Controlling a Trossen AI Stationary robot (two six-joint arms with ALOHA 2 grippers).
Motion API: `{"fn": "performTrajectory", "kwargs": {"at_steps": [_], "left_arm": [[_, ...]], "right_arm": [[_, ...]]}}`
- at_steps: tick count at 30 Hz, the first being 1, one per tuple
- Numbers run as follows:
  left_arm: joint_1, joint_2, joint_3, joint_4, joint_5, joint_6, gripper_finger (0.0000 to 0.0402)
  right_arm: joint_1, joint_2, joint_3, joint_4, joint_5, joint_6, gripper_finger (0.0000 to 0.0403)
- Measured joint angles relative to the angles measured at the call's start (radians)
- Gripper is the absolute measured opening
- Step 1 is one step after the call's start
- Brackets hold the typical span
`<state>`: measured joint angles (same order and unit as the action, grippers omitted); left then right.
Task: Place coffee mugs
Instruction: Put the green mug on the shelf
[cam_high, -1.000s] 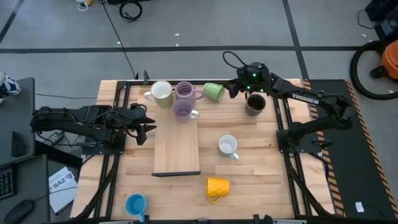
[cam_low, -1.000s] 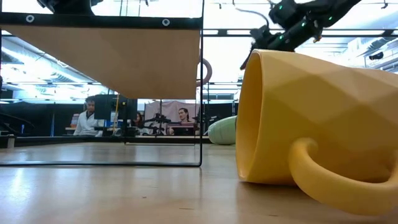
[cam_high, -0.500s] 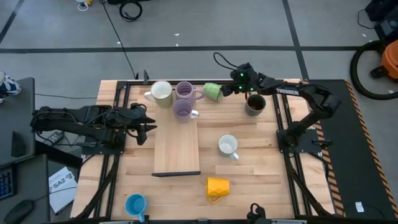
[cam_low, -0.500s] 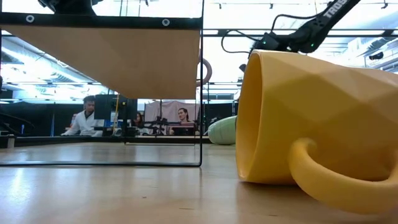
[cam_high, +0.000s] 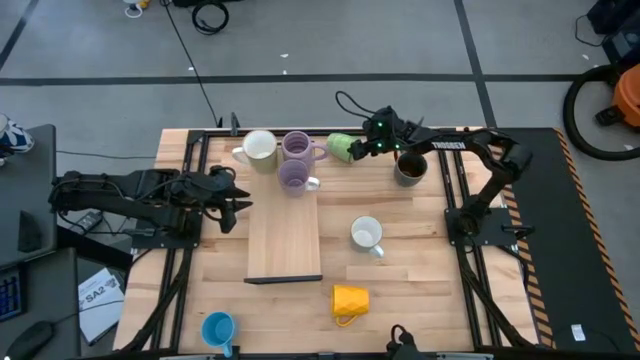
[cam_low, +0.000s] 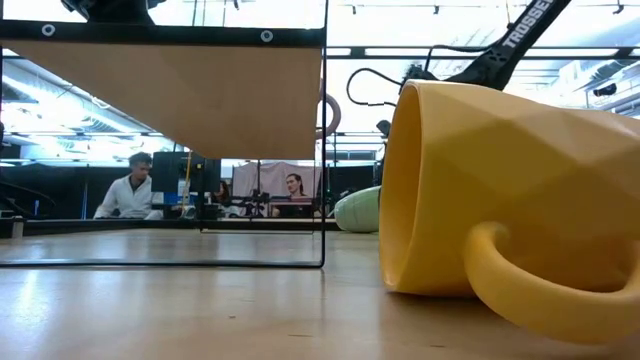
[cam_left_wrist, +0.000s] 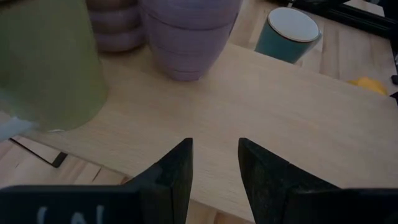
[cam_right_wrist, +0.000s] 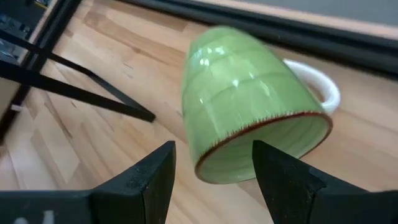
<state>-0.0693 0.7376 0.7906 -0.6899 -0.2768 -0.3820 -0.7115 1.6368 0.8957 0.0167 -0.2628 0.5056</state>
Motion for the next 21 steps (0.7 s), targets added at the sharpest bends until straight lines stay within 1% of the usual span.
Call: {"fn": "performTrajectory", "kwargs": {"at_steps": [4,7,17,21], "left_arm": [[-0.001,0.000,0.000,0.000,0.000,0.000,0.0135],[0.000,0.000,0.000,0.000,0.000,0.000,0.0135],[0.000,0.001,0.000,0.005,0.000,0.000,0.0135],[0.000,0.001,0.000,0.005,0.000,0.000,0.0135]], "right_arm": [[0.004,0.011,0.000,0.020,0.009,-0.002,0.0218],[0.012,0.031,0.000,0.067,0.009,-0.003,0.0218],[0.044,0.151,0.000,0.235,-0.010,-0.009,0.0218],[0.051,0.177,0.000,0.262,-0.012,-0.037,0.0218]]}}
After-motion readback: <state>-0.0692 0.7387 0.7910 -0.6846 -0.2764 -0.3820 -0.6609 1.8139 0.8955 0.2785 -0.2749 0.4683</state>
